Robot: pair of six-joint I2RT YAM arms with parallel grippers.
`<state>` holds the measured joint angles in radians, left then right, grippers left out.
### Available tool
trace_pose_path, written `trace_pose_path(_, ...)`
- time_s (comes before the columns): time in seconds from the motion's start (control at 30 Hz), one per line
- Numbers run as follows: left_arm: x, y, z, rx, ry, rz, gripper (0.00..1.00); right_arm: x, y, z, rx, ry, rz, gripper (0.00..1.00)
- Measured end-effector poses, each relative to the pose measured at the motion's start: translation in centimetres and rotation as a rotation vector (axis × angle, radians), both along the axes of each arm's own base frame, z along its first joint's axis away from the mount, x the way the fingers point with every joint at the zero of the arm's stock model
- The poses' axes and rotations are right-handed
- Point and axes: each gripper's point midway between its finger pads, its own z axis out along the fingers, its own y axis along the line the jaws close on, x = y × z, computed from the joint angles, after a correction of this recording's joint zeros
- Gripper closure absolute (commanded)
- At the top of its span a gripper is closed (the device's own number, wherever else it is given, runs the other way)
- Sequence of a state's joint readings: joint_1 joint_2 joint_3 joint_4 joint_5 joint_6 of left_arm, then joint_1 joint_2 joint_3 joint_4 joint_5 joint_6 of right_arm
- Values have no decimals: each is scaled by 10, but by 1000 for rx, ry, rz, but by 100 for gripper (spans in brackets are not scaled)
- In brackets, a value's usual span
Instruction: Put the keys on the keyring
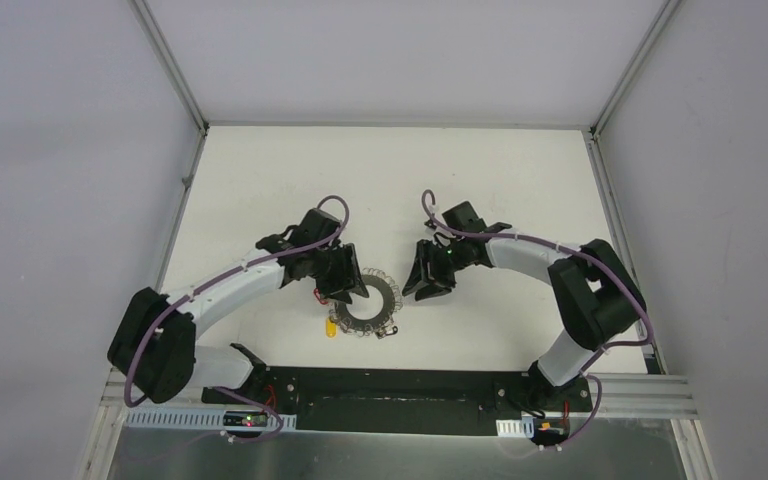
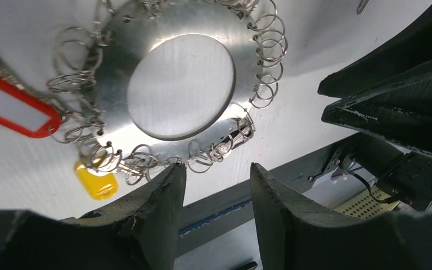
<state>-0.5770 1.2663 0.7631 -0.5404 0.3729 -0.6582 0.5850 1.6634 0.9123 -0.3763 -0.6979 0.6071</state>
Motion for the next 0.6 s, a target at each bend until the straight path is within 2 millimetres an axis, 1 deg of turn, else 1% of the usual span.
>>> trace_pose_path(0.1,2,-18,-3,22,13,-28,55,0,-14,-6,-8,24,-35,54)
trace_pose_path(0.23,8,-42,-6,44,12,-60,57,1,-26,-5,1,35,-65,53)
trace_pose_path(0.37,13,-65,-12,74,11,-92,59,-1,-33,-6,1,32,-75,53)
trace_pose_path(0.43,16,-74,-14,94,9,-102,60,-2,-36,-7,-2,33,-76,53)
trace_pose_path(0.6,32,-93,-16,172,-14,-105,61,-4,-41,-9,-13,38,-77,53)
